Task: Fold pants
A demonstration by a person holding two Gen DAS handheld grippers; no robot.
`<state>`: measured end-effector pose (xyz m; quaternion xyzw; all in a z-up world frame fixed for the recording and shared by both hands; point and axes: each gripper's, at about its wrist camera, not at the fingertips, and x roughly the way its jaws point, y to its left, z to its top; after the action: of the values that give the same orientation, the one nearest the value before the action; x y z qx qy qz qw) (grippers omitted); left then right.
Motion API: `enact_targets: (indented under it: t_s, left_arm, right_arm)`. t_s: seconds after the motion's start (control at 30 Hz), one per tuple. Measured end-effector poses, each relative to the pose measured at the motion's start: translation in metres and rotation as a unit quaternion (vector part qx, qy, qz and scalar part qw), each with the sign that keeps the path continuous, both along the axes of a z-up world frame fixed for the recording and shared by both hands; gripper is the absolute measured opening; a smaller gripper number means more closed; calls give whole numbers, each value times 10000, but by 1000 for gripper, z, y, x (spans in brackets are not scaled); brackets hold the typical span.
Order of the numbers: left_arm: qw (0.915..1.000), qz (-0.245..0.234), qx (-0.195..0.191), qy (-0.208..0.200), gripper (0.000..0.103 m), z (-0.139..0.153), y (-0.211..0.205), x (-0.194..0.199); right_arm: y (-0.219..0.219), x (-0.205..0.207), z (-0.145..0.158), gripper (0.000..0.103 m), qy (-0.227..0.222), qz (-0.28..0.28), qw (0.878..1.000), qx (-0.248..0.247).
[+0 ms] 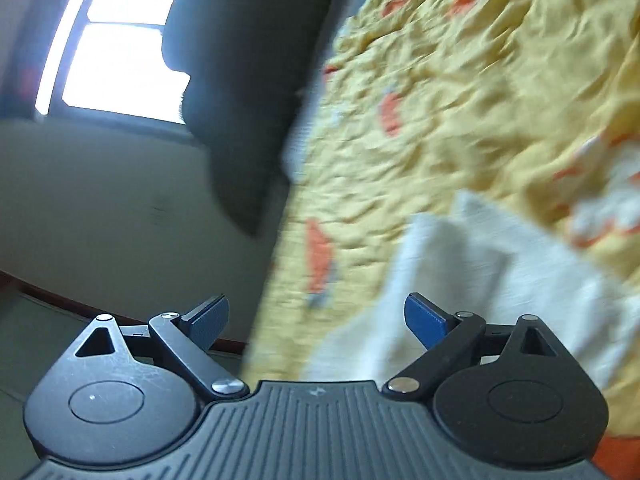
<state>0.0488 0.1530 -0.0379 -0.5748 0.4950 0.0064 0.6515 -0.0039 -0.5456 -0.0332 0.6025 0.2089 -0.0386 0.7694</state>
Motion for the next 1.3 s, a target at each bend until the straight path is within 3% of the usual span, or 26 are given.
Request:
enact_targets:
  t_s: [0.13, 0.23, 0.3, 0.37, 0.6, 0.8, 0.93, 1.13, 1.17, 1.2, 1.3]
  left_arm:
    - [10000, -52, 38, 10, 13, 1, 0, 2]
    - [10000, -31, 36, 5, 17, 1, -1, 1]
    - [10000, -6, 6, 2, 20, 0, 0, -1]
    - [10000, 17, -31, -3, 20, -1, 0, -3]
    - [10000, -40, 13, 5, 21, -2, 1, 0]
    - [10000, 1, -35, -10, 21, -4, 1, -2]
    - [10000, 1, -47, -19, 21, -4, 2, -3]
    - [10000, -24, -23, -12, 21, -5, 2, -1]
    - [10000, -17, -27, -11, 21, -5, 2, -1]
    - [10000, -13, -30, -13, 21, -5, 1, -1]
    - [10000, -1, -37, -26, 21, -5, 1, -2]
  right_arm:
    - [-2, 5, -26, 93, 373, 137, 9987, 310]
    - [-2, 14, -33, 78, 516, 96, 9984, 213]
    - [-2, 20, -35, 47, 821, 9, 9966, 13]
    - [-2, 21, -36, 35, 1010, -15, 9948, -153]
    - [-4, 7, -38, 29, 1162, -246, 9928, -155]
    - [-2, 23, -37, 29, 1198, -189, 9926, -105]
    - [-7, 15, -38, 32, 806, -498, 9954, 149]
    - [1, 24, -38, 31, 864, -312, 9955, -229]
    - [0, 26, -38, 22, 860, -317, 9954, -270]
    - [0, 28, -38, 3, 887, -314, 9951, -302]
    - [-1, 26, -29, 3, 656, -396, 9965, -319]
